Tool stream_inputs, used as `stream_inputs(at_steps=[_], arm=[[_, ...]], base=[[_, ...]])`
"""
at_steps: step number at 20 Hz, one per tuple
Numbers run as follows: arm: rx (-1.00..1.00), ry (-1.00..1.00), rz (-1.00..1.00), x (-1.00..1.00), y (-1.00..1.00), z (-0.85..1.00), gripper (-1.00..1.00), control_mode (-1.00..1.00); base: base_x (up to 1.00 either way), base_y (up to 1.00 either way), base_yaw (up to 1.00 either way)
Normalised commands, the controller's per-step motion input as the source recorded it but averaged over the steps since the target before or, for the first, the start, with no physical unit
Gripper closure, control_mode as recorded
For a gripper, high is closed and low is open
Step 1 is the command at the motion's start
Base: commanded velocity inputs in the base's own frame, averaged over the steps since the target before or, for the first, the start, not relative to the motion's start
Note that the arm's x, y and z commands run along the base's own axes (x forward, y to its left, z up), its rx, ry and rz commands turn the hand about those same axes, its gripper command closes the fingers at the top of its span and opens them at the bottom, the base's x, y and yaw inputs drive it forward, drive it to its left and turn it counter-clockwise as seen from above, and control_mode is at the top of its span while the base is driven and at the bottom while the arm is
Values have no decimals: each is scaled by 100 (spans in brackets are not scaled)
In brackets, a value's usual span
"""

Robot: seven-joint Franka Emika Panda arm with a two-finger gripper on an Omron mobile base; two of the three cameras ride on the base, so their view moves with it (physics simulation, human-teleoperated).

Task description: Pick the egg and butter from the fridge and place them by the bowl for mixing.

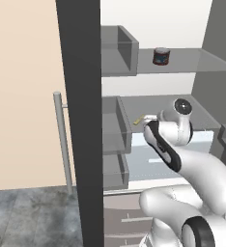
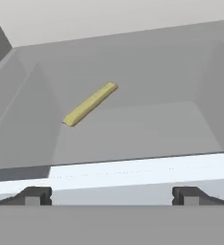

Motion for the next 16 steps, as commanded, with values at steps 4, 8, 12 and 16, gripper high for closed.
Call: stream_inputs(at_steps=[4,8,12,16], arm=[[-2,19,-6,74,0,6,-100,-100],[0,10,0,64,0,0,-100,-100],[-8,3,0,33,4,-24,-100,-100],[-4,11,0,53,6,-34,-100,-100]], base=[[0,0,0],[0,0,0],[0,0,0],[0,0,0]])
